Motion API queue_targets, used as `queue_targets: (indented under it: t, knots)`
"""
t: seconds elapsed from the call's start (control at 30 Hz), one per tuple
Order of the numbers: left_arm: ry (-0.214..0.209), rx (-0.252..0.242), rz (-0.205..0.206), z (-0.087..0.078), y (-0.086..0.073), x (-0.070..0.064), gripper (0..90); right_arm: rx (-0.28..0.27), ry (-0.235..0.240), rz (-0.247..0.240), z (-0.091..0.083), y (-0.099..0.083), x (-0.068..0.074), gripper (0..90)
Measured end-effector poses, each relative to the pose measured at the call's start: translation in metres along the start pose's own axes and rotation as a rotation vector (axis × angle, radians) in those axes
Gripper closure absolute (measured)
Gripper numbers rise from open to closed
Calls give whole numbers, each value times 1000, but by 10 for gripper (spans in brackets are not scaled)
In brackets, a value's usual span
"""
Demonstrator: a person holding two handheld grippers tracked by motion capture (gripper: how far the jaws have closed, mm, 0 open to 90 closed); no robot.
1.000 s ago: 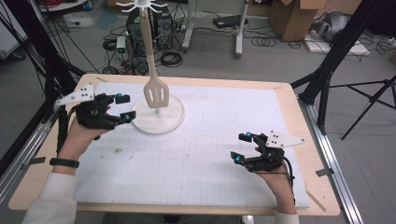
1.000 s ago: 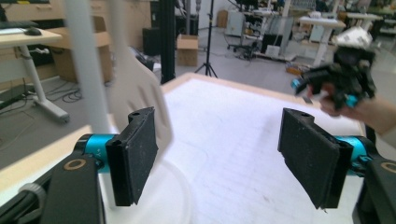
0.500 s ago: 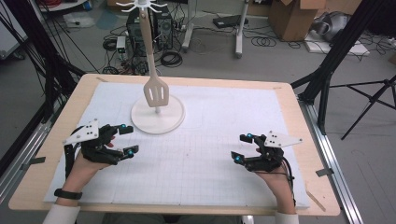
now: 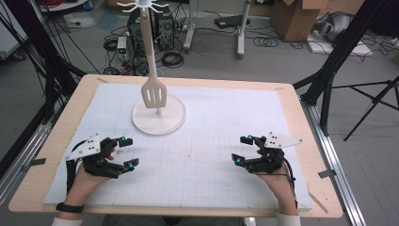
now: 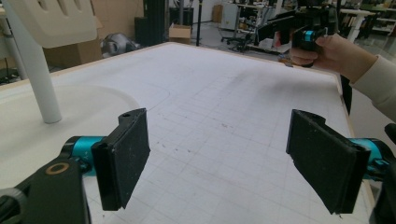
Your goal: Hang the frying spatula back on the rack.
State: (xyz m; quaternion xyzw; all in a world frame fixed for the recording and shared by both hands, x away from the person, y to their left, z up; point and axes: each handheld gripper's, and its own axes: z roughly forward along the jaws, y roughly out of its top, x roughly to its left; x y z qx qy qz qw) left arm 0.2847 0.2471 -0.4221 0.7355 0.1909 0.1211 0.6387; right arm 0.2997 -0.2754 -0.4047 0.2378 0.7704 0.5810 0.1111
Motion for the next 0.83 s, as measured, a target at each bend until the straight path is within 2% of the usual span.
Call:
queue_targets:
  t: [0.2, 0.5, 0.83]
  knots:
    - [-3, 3, -3, 1, -3, -1, 213, 17, 1, 6, 3, -2, -1, 215]
    - [3, 20, -11, 1, -6, 0, 213, 13, 4, 5, 3, -2, -1, 215]
    - [-1, 6, -10, -1, -5, -1, 211, 10, 11, 5, 2, -2, -1, 215]
